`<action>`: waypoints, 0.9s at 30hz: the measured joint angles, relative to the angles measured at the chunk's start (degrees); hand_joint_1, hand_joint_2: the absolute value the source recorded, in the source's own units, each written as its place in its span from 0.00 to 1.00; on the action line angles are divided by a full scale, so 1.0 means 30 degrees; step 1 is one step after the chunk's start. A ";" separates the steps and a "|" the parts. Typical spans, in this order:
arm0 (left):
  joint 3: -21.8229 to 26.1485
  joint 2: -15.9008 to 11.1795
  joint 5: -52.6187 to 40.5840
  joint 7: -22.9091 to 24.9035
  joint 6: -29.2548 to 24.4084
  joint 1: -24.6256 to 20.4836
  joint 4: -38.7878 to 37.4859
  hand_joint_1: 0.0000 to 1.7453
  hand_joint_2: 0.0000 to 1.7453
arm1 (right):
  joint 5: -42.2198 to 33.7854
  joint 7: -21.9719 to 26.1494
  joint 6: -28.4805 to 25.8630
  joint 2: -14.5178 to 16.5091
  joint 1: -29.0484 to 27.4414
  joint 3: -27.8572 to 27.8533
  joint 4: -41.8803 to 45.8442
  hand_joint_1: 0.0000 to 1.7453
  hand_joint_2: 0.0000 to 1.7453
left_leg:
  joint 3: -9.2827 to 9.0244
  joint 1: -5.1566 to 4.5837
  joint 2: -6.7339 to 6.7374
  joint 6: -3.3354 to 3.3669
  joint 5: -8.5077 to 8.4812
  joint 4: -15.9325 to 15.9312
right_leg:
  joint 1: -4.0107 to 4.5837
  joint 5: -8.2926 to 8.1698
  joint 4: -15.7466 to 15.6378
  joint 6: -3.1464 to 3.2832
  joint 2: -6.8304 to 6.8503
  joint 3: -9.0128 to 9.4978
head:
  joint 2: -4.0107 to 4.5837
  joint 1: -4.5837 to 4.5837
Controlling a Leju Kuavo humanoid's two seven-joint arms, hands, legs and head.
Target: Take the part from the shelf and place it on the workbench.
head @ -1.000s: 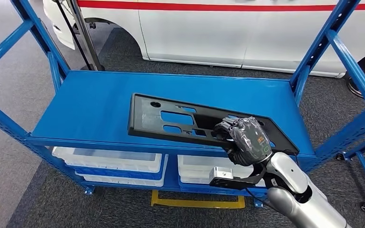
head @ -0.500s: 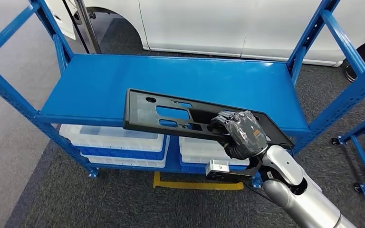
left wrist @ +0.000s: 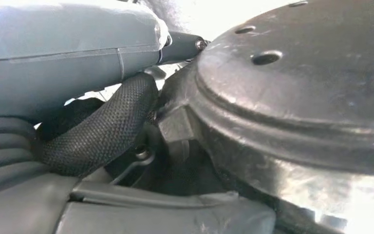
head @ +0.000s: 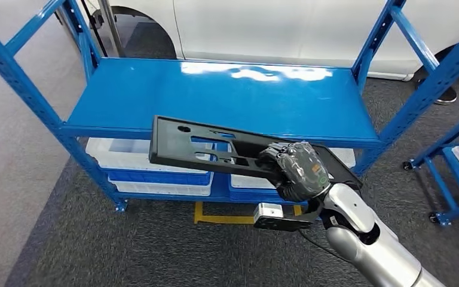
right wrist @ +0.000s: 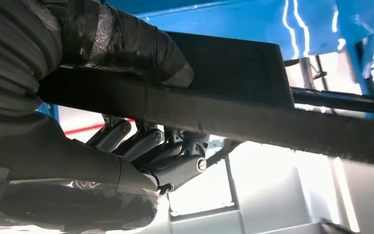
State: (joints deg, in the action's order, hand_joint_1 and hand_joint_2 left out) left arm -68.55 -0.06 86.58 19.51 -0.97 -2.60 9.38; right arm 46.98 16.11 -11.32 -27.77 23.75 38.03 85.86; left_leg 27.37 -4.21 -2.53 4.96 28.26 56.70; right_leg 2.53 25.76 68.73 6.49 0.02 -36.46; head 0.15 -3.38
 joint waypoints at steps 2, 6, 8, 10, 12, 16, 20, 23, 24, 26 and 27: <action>0.0002 -0.0099 0.0000 0.0051 -0.0087 -0.0002 -0.0026 0.00 1.00 | 0.0000 0.0007 -0.0022 -0.0013 0.0270 0.0002 0.0040 1.00 1.00 | -0.0203 0.0013 -0.0019 -0.0005 -0.0258 -0.0339 | -0.0037 -0.0667 -0.0640 -0.0194 0.0134 0.0222 | 0.0000 0.0117; 0.0007 -0.0202 0.0000 -0.0005 -0.0337 0.0032 -0.0068 0.00 1.00 | -0.0002 0.0031 -0.0038 0.0169 0.0461 0.0078 0.0086 1.00 1.00 | 0.0367 -0.0138 0.0048 0.1779 -0.0184 -0.0222 | -0.0762 -0.1636 -0.2372 -0.3221 0.0394 0.0467 | 0.0000 -0.0154; 0.0035 -0.0324 0.0000 0.0010 -0.0301 0.0041 -0.0053 0.00 1.00 | 0.0000 0.0020 -0.0036 0.0226 0.0378 0.0122 0.0077 1.00 1.00 | 0.1283 -0.0032 0.0143 0.2056 0.0313 0.1020 | -0.0855 -0.1458 -0.1906 -0.4503 0.0459 -0.0114 | 0.0000 -0.0158; 0.0075 -0.0406 0.0000 0.0002 -0.0271 0.0040 -0.0008 0.00 1.00 | 0.0002 0.0004 -0.0035 0.0244 0.0202 0.0186 0.0060 1.00 1.00 | 0.1917 -0.0089 0.0313 0.1656 0.0369 0.1765 | -0.1045 -0.1401 -0.1029 -0.4719 0.0684 -0.0890 | 0.0000 -0.0147; 0.0100 -0.0404 -0.0002 -0.0025 -0.0260 0.0007 0.0045 0.00 1.00 | 0.0000 0.0000 -0.0033 0.0258 0.0072 0.0271 0.0033 1.00 1.00 | 0.2206 -0.0265 0.0494 0.0783 0.0075 0.1937 | -0.1300 -0.1569 -0.0345 -0.4917 0.1016 -0.1430 | 0.0000 -0.0165; 0.0113 -0.0172 -0.0002 0.0019 -0.0298 -0.0208 0.0270 0.00 1.00 | -0.0002 0.0015 -0.0062 0.0138 0.0440 0.0284 0.0222 1.00 1.00 | 0.2667 -0.0053 0.0576 0.0137 -0.0562 0.2333 | -0.0687 -0.1781 0.0679 -0.4894 0.1329 -0.1917 | 0.0000 -0.0322; 0.0093 -0.0253 -0.0029 0.0117 -0.0348 -0.0391 0.0298 0.00 1.00 | -0.0009 0.0058 -0.0098 0.0005 0.0739 0.0242 0.0552 1.00 1.00 | 0.3153 0.0023 0.0548 -0.0472 -0.0975 0.2301 | -0.0705 -0.1108 0.1975 -0.5015 0.0852 -0.2430 | 0.0000 -0.0195; 0.0053 -0.0353 -0.0056 0.0343 -0.0339 -0.0680 0.0322 0.00 1.00 | -0.0104 0.0117 -0.0082 -0.0197 0.0834 0.0220 0.1037 1.00 1.00 | 0.3857 -0.0441 0.0581 -0.0900 -0.2150 0.1721 | -0.0626 0.1157 0.4633 -0.4416 0.0373 -0.3679 | 0.0000 -0.0186; 0.0036 -0.0384 -0.0060 0.0389 -0.0341 -0.0721 0.0329 0.00 1.00 | -0.0153 0.0122 -0.0082 -0.0222 0.0823 0.0224 0.1130 1.00 1.00 | 0.4047 -0.0714 0.0597 -0.0956 -0.2595 0.1388 | -0.0660 0.1359 0.5085 -0.3844 0.0366 -0.3975 | 0.0000 -0.0193; -0.0004 -0.0461 -0.0075 0.0412 -0.0355 -0.0789 0.0335 0.00 1.00 | -0.0261 0.0142 -0.0086 -0.0215 0.0703 0.0306 0.1175 1.00 1.00 | 0.4313 -0.1459 0.0590 -0.0968 -0.3474 0.0580 | -0.0843 0.0890 0.4830 -0.2206 0.0426 -0.4241 | 0.0000 -0.0208; -0.0026 -0.0401 -0.0089 0.0398 -0.0377 -0.0853 0.0354 0.00 1.00 | -0.0331 0.0153 -0.0089 -0.0200 0.0681 0.0377 0.1187 1.00 1.00 | 0.4403 -0.1660 0.0612 -0.0817 -0.3878 0.0177 | -0.0868 0.0770 0.4486 -0.1020 0.0483 -0.4372 | 0.0000 -0.0240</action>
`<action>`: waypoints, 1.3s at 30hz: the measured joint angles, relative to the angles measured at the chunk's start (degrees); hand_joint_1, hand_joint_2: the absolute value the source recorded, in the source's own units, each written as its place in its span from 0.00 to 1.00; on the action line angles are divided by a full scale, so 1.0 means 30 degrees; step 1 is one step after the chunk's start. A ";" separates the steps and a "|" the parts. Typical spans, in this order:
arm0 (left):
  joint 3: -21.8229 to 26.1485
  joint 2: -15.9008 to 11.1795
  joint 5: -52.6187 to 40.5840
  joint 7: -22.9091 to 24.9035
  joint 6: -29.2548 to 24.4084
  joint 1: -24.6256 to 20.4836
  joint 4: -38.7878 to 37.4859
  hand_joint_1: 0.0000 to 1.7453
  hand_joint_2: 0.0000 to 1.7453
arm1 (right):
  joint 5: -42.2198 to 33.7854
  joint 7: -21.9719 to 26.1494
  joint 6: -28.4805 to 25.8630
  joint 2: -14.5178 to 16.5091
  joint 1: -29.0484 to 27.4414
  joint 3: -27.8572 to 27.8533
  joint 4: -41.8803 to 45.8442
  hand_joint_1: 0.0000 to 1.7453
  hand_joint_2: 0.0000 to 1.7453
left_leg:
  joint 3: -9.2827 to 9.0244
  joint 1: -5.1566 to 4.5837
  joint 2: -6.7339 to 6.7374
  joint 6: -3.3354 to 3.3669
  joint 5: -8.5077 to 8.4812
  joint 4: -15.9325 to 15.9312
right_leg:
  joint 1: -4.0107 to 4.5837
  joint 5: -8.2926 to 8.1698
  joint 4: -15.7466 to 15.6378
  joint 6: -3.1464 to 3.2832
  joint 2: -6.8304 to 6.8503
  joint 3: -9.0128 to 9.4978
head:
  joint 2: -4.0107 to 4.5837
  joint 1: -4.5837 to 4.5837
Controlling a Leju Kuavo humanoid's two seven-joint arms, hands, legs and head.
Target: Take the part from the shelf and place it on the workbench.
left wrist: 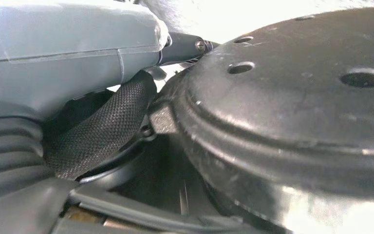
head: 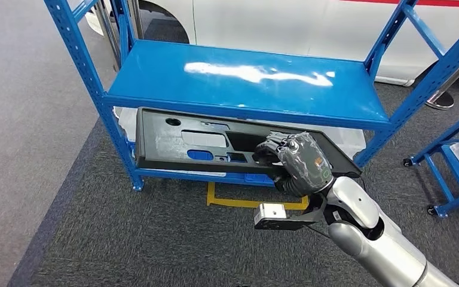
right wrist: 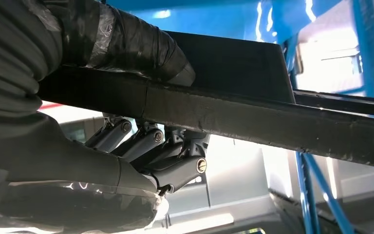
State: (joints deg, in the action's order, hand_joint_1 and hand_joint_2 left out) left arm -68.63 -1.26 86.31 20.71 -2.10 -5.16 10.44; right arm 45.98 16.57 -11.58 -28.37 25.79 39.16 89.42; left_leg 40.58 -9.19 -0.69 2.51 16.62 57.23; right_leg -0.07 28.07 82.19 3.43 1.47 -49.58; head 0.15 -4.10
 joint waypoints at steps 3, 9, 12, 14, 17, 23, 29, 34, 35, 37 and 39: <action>-0.0049 0.0470 -0.0036 -0.0464 -0.0418 -0.0247 0.0307 0.00 1.00 | -0.0373 -0.0067 -0.0038 -0.0201 0.0546 0.0011 0.0579 1.00 1.00 | 0.0647 0.0631 0.0300 0.0976 -0.0775 -0.0492 | 0.1238 0.1195 -0.2233 0.3065 0.1263 0.0539 | 0.0015 -0.1272; -0.0384 0.0269 -0.0068 -0.1689 -0.1189 0.0354 -0.0214 0.00 1.00 | -0.0813 -0.0486 -0.0108 -0.0032 -0.0411 0.0123 0.1100 1.00 1.00 | -0.0325 0.2018 0.0853 0.3098 0.0503 -0.3020 | 0.1228 0.0402 -1.0552 0.1104 0.1491 0.4360 | 0.0007 -0.0782; -0.0481 -0.0097 -0.0071 -0.1733 -0.1051 0.0511 -0.0486 0.00 1.00 | -0.0814 -0.0734 0.0042 0.0082 -0.1543 0.0455 0.0974 1.00 1.00 | 0.0995 0.2069 0.0915 0.2591 0.3089 -0.0942 | 0.0364 -0.1351 -1.1770 -0.2085 0.2130 0.4361 | 0.0005 -0.0991; -0.0510 -0.0254 -0.0073 -0.1751 -0.0912 0.0427 -0.0528 0.00 1.00 | -0.0800 -0.0867 0.0064 0.0131 -0.2060 0.0559 0.0880 1.00 1.00 | 0.1847 0.2671 0.0720 -0.0468 0.4160 0.2638 | -0.0800 -0.3960 -1.1263 -0.2688 0.2967 0.3426 | 0.0013 -0.1378; -0.0552 -0.0185 -0.0084 -0.1784 -0.0895 -0.0189 -0.0504 0.00 1.00 | -0.0727 -0.0935 0.0047 -0.0042 -0.2781 0.0553 0.0951 1.00 1.00 | 0.0241 0.5269 0.1383 -0.5183 0.6231 0.6126 | -0.3061 -0.5820 -0.8330 -0.4158 0.3020 0.0470 | 0.0005 -0.1676; -0.0552 -0.0685 -0.0089 -0.1988 -0.0889 0.0055 -0.1127 0.00 1.00 | -0.0568 -0.1202 0.0044 -0.0565 -0.3975 -0.0038 0.0994 1.00 1.00 | -0.1468 0.5932 0.1912 -0.3559 0.5731 0.3601 | -0.3954 -0.6764 -0.8262 -0.4717 0.2206 -0.0282 | 0.0000 -0.1605; -0.0579 -0.0476 -0.0091 -0.2002 -0.0889 0.0603 -0.1178 0.00 1.00 | -0.0567 -0.1171 0.0042 -0.0658 -0.4037 -0.0048 0.0549 1.00 1.00 | -0.4640 0.6137 0.0885 -0.3112 0.5398 0.0762 | -0.2966 -0.3741 -0.4231 -0.3410 -0.0125 0.0142 | 0.0000 -0.1115; -0.0614 -0.0554 -0.0093 -0.2075 -0.0862 0.0430 -0.1252 0.00 1.00 | -0.0508 -0.1220 0.0051 -0.0765 -0.3930 -0.0186 0.0609 1.00 1.00 | -0.4777 0.6393 -0.0297 -0.4237 0.5481 0.0168 | -0.2468 -0.2254 -0.5426 -0.3191 -0.0683 0.1143 | 0.0000 -0.0946; -0.0626 -0.0564 -0.0093 -0.2090 -0.0851 0.0447 -0.1271 0.00 1.00 | -0.0441 -0.1242 0.0056 -0.0765 -0.3960 -0.0192 0.0630 1.00 1.00 | -0.4958 0.6406 -0.0341 -0.4456 0.5373 -0.0231 | -0.2346 -0.2070 -0.5403 -0.2947 -0.0655 0.1186 | 0.0000 -0.0922; -0.0659 -0.0540 -0.0093 -0.2077 -0.0829 0.0501 -0.1298 0.00 1.00 | -0.0275 -0.1324 0.0053 -0.0773 -0.4038 -0.0204 0.0654 1.00 1.00 | -0.5595 0.6527 -0.0278 -0.4721 0.5175 -0.1162 | -0.2095 -0.1956 -0.5439 -0.2376 -0.0517 0.1324 | 0.0000 -0.1003; -0.0697 -0.0525 -0.0093 -0.2066 -0.0802 0.0533 -0.1335 0.00 1.00 | -0.0188 -0.1424 0.0038 -0.0740 -0.4033 -0.0226 0.0681 1.00 1.00 | -0.5554 0.6338 -0.0018 -0.4288 0.6035 -0.0326 | -0.1667 -0.2139 -0.5906 -0.1723 -0.0356 0.1627 | 0.0000 -0.1122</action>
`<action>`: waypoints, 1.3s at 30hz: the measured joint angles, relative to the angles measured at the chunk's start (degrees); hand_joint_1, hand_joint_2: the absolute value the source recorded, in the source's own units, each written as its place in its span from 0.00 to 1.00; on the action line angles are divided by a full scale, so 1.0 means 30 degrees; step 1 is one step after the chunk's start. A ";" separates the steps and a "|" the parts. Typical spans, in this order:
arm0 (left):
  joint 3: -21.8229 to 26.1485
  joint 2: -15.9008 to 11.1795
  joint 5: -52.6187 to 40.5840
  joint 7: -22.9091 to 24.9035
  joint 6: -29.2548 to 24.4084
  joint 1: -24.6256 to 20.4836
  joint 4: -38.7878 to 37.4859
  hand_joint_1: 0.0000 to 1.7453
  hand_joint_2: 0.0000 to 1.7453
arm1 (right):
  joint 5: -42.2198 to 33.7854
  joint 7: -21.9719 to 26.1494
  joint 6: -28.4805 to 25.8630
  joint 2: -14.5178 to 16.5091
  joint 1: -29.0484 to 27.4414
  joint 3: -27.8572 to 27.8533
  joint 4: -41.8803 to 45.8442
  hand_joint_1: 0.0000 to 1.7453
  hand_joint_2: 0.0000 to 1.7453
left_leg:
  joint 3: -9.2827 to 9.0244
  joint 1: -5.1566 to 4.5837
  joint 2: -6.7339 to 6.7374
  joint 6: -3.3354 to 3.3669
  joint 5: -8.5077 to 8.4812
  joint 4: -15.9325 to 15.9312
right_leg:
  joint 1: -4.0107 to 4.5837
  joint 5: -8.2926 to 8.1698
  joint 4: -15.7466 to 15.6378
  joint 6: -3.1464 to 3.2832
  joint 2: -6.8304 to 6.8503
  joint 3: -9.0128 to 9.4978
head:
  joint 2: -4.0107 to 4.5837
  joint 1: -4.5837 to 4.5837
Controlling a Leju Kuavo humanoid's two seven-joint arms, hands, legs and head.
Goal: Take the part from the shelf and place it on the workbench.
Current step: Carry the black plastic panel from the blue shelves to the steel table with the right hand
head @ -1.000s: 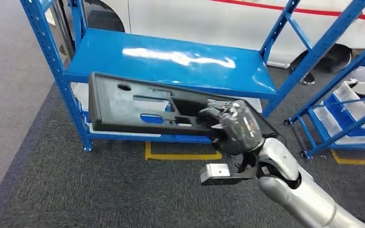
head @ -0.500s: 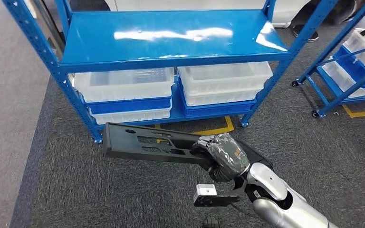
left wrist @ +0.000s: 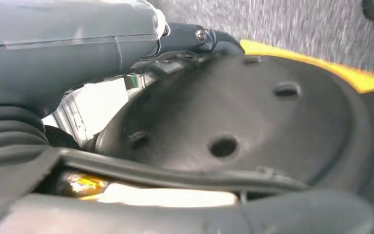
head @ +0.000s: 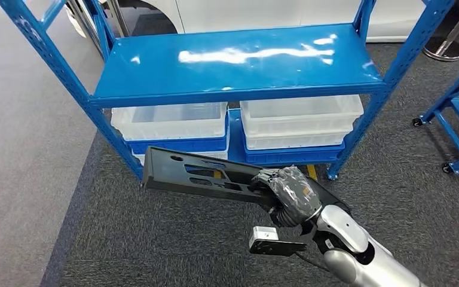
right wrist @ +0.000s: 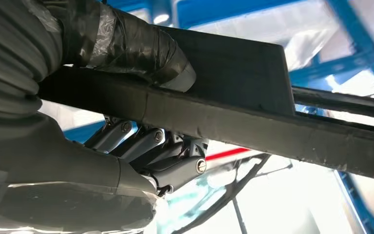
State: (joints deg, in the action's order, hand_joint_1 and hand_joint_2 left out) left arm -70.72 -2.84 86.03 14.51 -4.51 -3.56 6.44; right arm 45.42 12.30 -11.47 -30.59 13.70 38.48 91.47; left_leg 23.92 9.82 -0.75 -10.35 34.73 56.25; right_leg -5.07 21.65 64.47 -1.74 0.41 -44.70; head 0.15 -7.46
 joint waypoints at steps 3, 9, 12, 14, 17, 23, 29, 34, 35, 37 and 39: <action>-0.0093 -0.0062 0.0000 -0.0008 0.0095 -0.0008 -0.0033 0.00 1.00 | -0.0038 -0.0151 0.0038 0.0204 -0.0038 -0.0005 -0.0124 1.00 1.00 | 0.1646 -0.1373 0.0239 0.1521 0.2578 0.4372 | 0.1066 -0.0895 -0.1143 0.0913 0.0121 0.0223 | 0.0000 -0.0035; -0.0261 -0.0122 -0.0002 0.0047 0.0144 -0.0134 -0.0074 0.00 1.00 | -0.0170 -0.0127 0.0020 0.0564 -0.0117 -0.0026 -0.0523 1.00 1.00 | -0.1803 -0.4564 0.0289 0.6069 0.1718 0.0379 | 0.3357 -0.3411 -0.2511 0.2359 0.0055 -0.0116 | 0.0015 0.0359; -0.0291 -0.0251 -0.0004 0.0053 0.0062 -0.0388 -0.0097 0.00 1.00 | -0.0197 -0.0060 -0.0062 0.0627 -0.0098 -0.0281 -0.0317 1.00 1.00 | -0.1888 -0.5174 0.0434 0.6393 0.1615 -0.0393 | 0.2908 -0.4932 -0.3072 0.2391 -0.0028 0.0116 | 0.0047 0.0727; -0.0293 -0.0259 -0.0009 -0.0019 0.0053 -0.0468 -0.0118 0.00 1.00 | -0.0213 -0.0069 -0.0115 0.0597 0.0044 -0.0487 0.0050 1.00 1.00 | -0.1440 -0.5023 0.0665 0.6261 0.0955 -0.0586 | 0.2713 -0.5943 -0.4203 0.2304 -0.0481 0.0198 | 0.0051 0.0621; -0.0297 -0.0331 -0.0020 -0.0111 0.0115 -0.0618 -0.0127 0.00 1.00 | -0.0228 -0.0124 -0.0217 0.0512 0.0622 -0.1020 0.1108 1.00 1.00 | 0.0431 -0.4145 0.0973 0.5799 -0.1272 -0.0606 | 0.2445 -0.4262 -0.1427 0.1691 -0.1340 -0.2008 | 0.0073 0.0539; -0.0386 -0.0013 -0.0053 -0.0288 0.0139 -0.0513 -0.0111 0.00 1.00 | -0.0171 -0.0204 -0.0264 0.0361 -0.0028 -0.1426 0.1370 1.00 1.00 | 0.3330 -0.1759 0.1174 0.3435 -0.2942 0.0553 | 0.0284 0.0753 0.1775 -0.1138 -0.0373 0.0135 | 0.0011 0.0557; -0.0415 -0.0331 -0.0146 -0.0337 0.0095 -0.0636 -0.0160 0.00 1.00 | -0.0140 -0.0197 -0.0306 0.0412 -0.0132 -0.1566 0.1371 1.00 1.00 | 0.2677 -0.1677 0.1541 0.3176 -0.1705 0.0891 | -0.0403 0.7462 0.0113 -0.0419 -0.0202 0.3757 | 0.0000 0.0558; -0.0450 -0.0720 -0.0146 -0.0334 0.0104 -0.0936 -0.0164 0.00 1.00 | -0.0131 -0.0202 -0.0293 0.0599 0.1201 -0.1820 0.2524 1.00 1.00 | 0.2196 -0.2693 0.2367 0.7764 0.1243 0.0784 | -0.0375 0.9086 -0.0252 -0.0221 -0.0348 0.4181 | 0.0000 0.0418; -0.0452 -0.0816 -0.0146 -0.0334 0.0104 -0.0967 -0.0164 0.00 1.00 | -0.0131 -0.0197 -0.0295 0.0674 0.1520 -0.1868 0.2824 1.00 1.00 | 0.2197 -0.2788 0.2579 0.7858 0.1535 0.0875 | -0.0327 0.9090 -0.0204 -0.0205 -0.0369 0.4173 | 0.0000 0.0418; -0.0459 -0.0965 -0.0146 -0.0334 0.0104 -0.0968 -0.0164 0.00 1.00 | -0.0131 -0.0195 -0.0295 0.0778 0.2035 -0.1932 0.3355 1.00 1.00 | 0.2199 -0.2951 0.2997 0.7163 0.1938 0.1061 | -0.0137 0.9138 0.0064 -0.0118 -0.0501 0.4124 | 0.0000 0.0420; -0.0470 -0.1100 -0.0146 -0.0334 0.0104 -0.0922 -0.0164 0.00 1.00 | -0.0131 -0.0201 -0.0293 0.0858 0.2560 -0.1983 0.3898 1.00 1.00 | 0.2351 -0.2974 0.3276 0.6685 0.2647 0.1419 | 0.0082 0.9263 0.0609 0.0106 -0.0784 0.3851 | 0.0000 0.0420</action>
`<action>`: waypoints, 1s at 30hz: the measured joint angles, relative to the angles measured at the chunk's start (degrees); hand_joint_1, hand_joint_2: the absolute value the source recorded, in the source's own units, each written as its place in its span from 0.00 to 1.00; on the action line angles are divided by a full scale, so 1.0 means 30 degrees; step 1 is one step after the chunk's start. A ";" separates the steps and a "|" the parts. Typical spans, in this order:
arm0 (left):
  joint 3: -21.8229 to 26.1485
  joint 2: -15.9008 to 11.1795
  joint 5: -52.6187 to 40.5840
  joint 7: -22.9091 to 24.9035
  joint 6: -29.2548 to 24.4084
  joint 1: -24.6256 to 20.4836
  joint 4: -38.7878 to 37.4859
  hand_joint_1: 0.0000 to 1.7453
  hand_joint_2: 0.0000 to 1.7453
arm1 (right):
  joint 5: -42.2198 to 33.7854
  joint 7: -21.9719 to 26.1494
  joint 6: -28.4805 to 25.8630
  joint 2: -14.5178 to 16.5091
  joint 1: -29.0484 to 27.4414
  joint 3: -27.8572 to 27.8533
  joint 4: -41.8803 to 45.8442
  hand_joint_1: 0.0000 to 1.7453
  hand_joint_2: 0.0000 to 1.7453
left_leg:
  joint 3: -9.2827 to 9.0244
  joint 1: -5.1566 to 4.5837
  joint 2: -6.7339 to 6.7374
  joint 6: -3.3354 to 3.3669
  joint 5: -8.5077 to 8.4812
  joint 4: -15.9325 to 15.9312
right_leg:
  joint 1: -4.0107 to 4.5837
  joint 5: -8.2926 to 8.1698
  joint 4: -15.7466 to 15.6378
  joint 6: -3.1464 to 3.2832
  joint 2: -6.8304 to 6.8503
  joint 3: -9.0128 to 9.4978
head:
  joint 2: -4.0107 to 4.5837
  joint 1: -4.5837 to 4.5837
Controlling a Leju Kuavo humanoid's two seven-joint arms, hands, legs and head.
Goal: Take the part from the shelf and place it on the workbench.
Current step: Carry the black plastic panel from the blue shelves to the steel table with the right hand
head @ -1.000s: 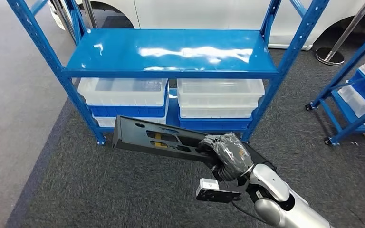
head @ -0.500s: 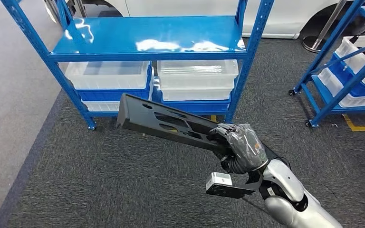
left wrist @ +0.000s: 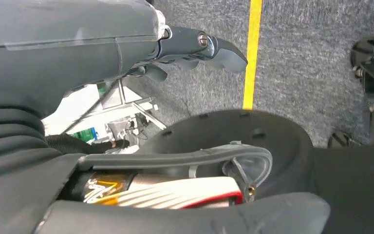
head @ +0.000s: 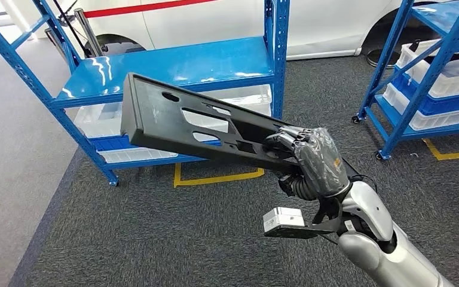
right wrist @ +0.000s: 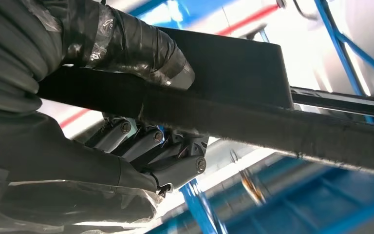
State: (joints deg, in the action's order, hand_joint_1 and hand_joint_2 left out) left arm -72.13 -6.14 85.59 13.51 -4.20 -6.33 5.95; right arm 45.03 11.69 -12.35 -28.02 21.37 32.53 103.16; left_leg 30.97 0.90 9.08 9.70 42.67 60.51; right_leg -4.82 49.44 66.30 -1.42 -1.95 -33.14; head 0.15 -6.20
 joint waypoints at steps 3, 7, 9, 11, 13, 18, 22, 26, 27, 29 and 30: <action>-0.0027 -0.0177 -0.0004 0.0000 0.0011 0.0063 -0.0002 0.00 1.00 | 0.0004 0.0005 -0.0011 0.0151 0.0681 -0.0119 0.0858 1.00 1.00 | 0.0569 0.0121 0.0249 -0.1361 0.1177 0.0838 | -0.0008 0.0075 0.0935 0.0137 -0.0259 -0.0888 | 0.0000 0.0000; -0.0091 -0.0326 -0.0033 0.0002 0.0038 0.0265 0.0000 0.00 1.00 | 0.0026 0.0015 0.0087 0.0333 0.0738 -0.0095 0.1282 1.00 1.00 | 0.1607 0.0194 0.0488 -0.2490 0.1869 0.1781 | -0.0174 -0.0995 0.1682 0.0069 0.0094 -0.2108 | 0.0000 -0.0002; -0.0138 -0.0310 -0.0067 0.0009 0.0080 0.0416 0.0000 0.00 1.00 | 0.0035 -0.0014 0.0195 0.0372 0.0540 -0.0046 0.1196 1.00 1.00 | 0.2169 0.0247 0.0480 -0.2472 0.1836 0.2304 | -0.0130 -0.4423 0.1613 0.0204 0.0455 -0.2644 | 0.0000 -0.0004; -0.0188 -0.0221 -0.0117 0.0032 0.0147 0.0480 0.0007 0.00 1.00 | 0.0057 -0.0053 0.0308 0.0370 0.0154 0.0027 0.0939 1.00 1.00 | 0.2694 0.0336 0.0351 -0.2508 0.1793 0.2756 | 0.0023 -0.6687 0.1602 0.0451 0.0687 -0.3012 | 0.0000 0.0000; -0.0244 -0.0073 -0.0240 0.0163 0.0298 0.0477 0.0020 0.00 1.00 | 0.0102 -0.0087 0.0388 0.0361 -0.0240 0.0127 0.0602 1.00 1.00 | 0.3005 0.0410 0.0035 -0.2594 0.1762 0.2902 | 0.0193 -0.6527 0.1653 0.0546 0.0851 -0.3095 | 0.0000 0.0000; -0.0328 0.0426 -0.0200 0.0312 0.0336 0.0629 0.0029 0.00 1.00 | 0.0182 -0.0182 0.0678 0.0199 -0.1304 0.0439 -0.1074 1.00 1.00 | 0.3069 0.0677 -0.1636 -0.3076 -0.2671 0.1932 | 0.0635 -0.6697 0.1121 0.0465 0.1110 -0.2693 | 0.0000 0.0009; -0.0333 0.0628 -0.0140 0.0042 0.0430 0.0787 0.0029 0.00 1.00 | 0.0189 -0.0261 0.0696 0.0051 -0.2054 0.0677 -0.2038 1.00 1.00 | 0.2819 0.0966 -0.2201 -0.5187 -0.5620 0.0996 | 0.0718 -0.6561 0.0779 0.0367 0.1188 -0.2377 | 0.0000 0.0011; -0.0370 0.0719 -0.0166 0.0004 0.0481 0.1063 0.0029 0.00 1.00 | 0.0260 -0.0315 0.0712 -0.0051 -0.2580 0.0905 -0.2770 1.00 1.00 | 0.2527 0.1012 -0.2259 -0.4957 -0.5983 0.0537 | 0.0775 -0.6681 0.0112 0.0236 0.1241 -0.2002 | 0.0000 0.0005; -0.0381 0.0747 -0.0173 0.0004 0.0479 0.1119 0.0029 0.00 1.00 | 0.0282 -0.0333 0.0712 -0.0087 -0.2660 0.0949 -0.2904 1.00 1.00 | 0.2490 0.1016 -0.2267 -0.4990 -0.5978 0.0455 | 0.0783 -0.6699 -0.0007 0.0212 0.1252 -0.1944 | 0.0000 0.0005; -0.0392 0.0781 -0.0180 -0.0005 0.0472 0.1186 0.0029 0.00 1.00 | 0.0308 -0.0362 0.0705 -0.0144 -0.2777 0.1002 -0.3098 1.00 1.00 | 0.2430 0.1015 -0.2284 -0.4981 -0.5985 0.0336 | 0.0787 -0.6726 -0.0212 0.0175 0.1268 -0.1830 | 0.0000 0.0005; -0.0395 0.0788 -0.0182 -0.0014 0.0459 0.1201 0.0029 0.00 1.00 | 0.0317 -0.0372 0.0698 -0.0180 -0.2832 0.1016 -0.3159 1.00 1.00 | 0.2394 0.1016 -0.2290 -0.4976 -0.5980 0.0282 | 0.0789 -0.6735 -0.0307 0.0159 0.1278 -0.1766 | 0.0000 0.0005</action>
State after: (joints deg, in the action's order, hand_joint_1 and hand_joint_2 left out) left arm -73.31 -3.77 85.05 13.46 -2.82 -2.73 6.03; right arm 45.98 10.58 -10.26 -28.56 12.88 35.58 93.68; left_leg 38.15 3.95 2.21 -5.23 24.73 61.35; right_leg -2.46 29.24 65.38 -0.95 1.89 -38.44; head 0.15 -6.19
